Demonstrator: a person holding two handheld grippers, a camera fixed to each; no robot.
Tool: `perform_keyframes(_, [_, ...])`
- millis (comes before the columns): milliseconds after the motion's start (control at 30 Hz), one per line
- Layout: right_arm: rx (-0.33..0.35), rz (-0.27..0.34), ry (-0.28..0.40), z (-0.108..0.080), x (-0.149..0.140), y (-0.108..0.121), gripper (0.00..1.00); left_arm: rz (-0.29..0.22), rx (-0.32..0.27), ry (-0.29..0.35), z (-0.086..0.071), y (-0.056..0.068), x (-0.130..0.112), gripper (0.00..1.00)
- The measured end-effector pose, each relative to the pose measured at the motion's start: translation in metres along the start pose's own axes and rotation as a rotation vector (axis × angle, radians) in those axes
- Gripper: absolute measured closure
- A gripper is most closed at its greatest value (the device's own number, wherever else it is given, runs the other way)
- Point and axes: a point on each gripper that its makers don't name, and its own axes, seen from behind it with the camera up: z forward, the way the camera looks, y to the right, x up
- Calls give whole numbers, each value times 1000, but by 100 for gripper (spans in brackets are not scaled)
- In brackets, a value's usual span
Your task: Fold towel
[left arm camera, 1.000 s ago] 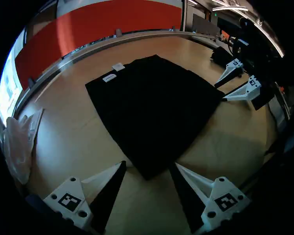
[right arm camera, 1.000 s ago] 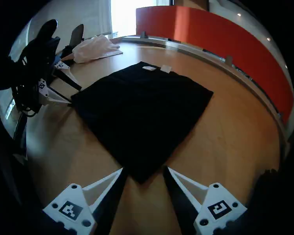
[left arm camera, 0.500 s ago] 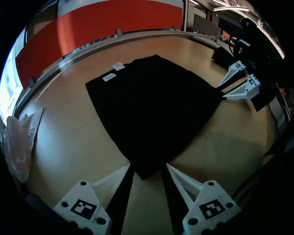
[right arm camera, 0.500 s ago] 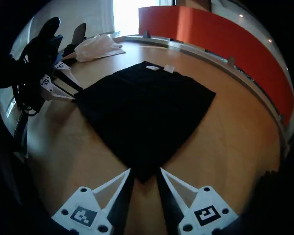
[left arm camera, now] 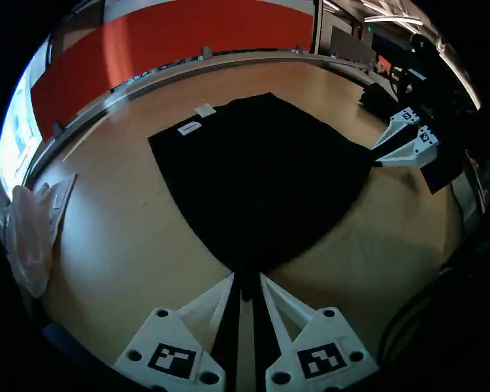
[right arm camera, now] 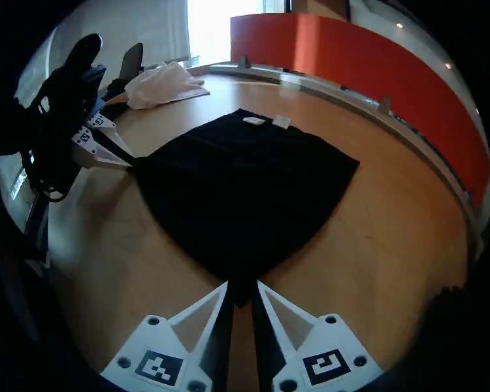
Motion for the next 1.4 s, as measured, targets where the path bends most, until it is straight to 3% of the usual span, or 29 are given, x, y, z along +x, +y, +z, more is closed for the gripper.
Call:
perform_keyframes(567, [-8, -7, 63, -38, 39, -8, 83, -46, 23, 46, -40, 1, 26, 88])
perform_keyframes(1067, [-8, -11, 100, -83, 62, -14, 83, -109, -3, 68, -82, 15, 47, 89])
perform_keyframes(1400, [-10, -15, 99, -104, 65, -19, 83, -111, -10, 88, -106, 23, 58, 88])
